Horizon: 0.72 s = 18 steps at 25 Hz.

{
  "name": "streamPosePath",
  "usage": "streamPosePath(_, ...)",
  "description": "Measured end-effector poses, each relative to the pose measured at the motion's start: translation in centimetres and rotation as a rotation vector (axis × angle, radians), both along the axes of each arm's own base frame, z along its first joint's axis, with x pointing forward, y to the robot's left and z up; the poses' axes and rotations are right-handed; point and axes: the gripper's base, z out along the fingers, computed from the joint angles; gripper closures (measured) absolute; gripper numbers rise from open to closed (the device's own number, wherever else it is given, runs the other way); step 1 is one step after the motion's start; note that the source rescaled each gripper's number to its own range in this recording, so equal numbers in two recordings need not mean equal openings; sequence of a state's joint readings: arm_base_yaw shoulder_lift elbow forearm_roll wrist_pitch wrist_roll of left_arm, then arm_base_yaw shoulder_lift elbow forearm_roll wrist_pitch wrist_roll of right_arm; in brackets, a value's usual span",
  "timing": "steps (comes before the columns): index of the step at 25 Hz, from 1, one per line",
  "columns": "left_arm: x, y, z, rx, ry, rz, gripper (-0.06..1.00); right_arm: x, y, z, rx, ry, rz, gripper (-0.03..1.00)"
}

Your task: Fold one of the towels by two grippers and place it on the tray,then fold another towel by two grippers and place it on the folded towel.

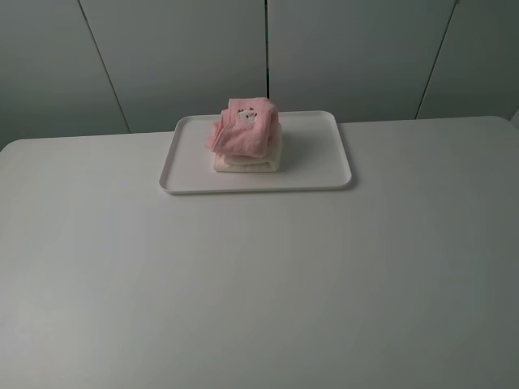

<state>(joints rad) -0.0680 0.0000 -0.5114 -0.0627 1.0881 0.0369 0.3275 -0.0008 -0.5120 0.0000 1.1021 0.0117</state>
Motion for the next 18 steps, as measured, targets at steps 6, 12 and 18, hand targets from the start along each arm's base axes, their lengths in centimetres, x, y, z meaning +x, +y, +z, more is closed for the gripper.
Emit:
streamPosePath(6, 0.02, -0.04, 0.00, 0.000, 0.000, 0.049, -0.03, -0.01, 0.09, 0.02, -0.002, -0.003, -0.114, -0.03)
streamPosePath(12, 0.07, -0.11, 0.00, 0.000, 0.000, 0.145, -0.03, -0.03, 0.23, 0.02, -0.003, -0.003, -0.287, -0.03)
streamPosePath(18, 0.07, -0.11, 0.00, 0.000, 0.000, 0.146, -0.03, -0.03, 0.22, 0.02, -0.008, -0.004, -0.344, -0.03)
